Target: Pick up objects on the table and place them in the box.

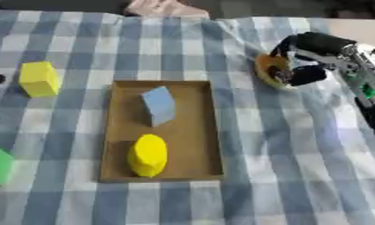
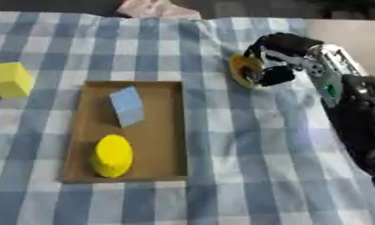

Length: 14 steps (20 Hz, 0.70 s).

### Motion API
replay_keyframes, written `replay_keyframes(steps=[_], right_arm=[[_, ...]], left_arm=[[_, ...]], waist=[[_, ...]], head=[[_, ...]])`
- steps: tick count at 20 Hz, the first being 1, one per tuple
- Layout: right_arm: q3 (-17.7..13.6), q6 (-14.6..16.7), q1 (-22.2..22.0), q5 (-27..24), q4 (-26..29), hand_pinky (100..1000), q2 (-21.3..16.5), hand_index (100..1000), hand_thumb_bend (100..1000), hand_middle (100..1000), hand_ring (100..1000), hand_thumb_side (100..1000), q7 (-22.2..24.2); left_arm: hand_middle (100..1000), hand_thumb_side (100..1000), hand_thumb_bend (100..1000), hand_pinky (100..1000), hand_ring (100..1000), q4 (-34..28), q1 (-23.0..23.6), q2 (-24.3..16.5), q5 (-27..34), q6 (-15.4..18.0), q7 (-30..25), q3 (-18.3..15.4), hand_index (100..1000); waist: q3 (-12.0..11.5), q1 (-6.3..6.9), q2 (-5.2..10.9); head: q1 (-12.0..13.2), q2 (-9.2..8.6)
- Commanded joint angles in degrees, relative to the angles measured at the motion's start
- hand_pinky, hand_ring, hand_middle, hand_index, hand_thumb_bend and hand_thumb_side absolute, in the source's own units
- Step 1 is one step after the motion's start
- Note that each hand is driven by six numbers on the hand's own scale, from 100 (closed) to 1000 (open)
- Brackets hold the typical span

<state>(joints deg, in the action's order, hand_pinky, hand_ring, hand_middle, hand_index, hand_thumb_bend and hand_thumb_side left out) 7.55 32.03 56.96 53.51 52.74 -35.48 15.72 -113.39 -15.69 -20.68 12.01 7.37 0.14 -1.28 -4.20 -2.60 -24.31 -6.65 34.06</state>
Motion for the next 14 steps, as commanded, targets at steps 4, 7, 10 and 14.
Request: replay_keyframes(steps=[4,7,10,14], right_arm=[[0.6,0.1,0.6,-3.3,2.2,811,-1.1,606,100,340,659,244,-2.1],[0.8,-0.2,0.5,-4.5,2.4,811,-1.1,593,100,325,623,128,-2.5],[0.8,-0.8,0.4,-7.1,3.2,809,-1.2,581,100,309,598,116,-2.5],[1.3,-1.8,0.1,-12.5,6.6,813,-1.9,569,100,292,576,110,-1.5]], left_arm=[[658,693,100,931,742,-1.2,-0.6,-0.7,0.3,0.0,-0.3,-0.1,823],[658,691,100,931,743,-1.2,-0.5,-0.6,0.3,0.0,-0.4,-0.2,823],[659,690,100,931,743,-1.2,-0.5,-0.6,0.4,0.0,-0.4,-0.2,823],[659,688,100,931,744,-1.2,-0.3,-0.5,0.5,-0.1,-0.6,-0.2,823]], waist=[[0.2,0.17,1.81],[0.3,0.26,2.07],[0.5,0.33,2.34],[0.8,0.36,2.75]], head=[[-0.2,-0.45],[-0.2,-0.41],[-0.1,-0.29],[0.0,-0.06]])
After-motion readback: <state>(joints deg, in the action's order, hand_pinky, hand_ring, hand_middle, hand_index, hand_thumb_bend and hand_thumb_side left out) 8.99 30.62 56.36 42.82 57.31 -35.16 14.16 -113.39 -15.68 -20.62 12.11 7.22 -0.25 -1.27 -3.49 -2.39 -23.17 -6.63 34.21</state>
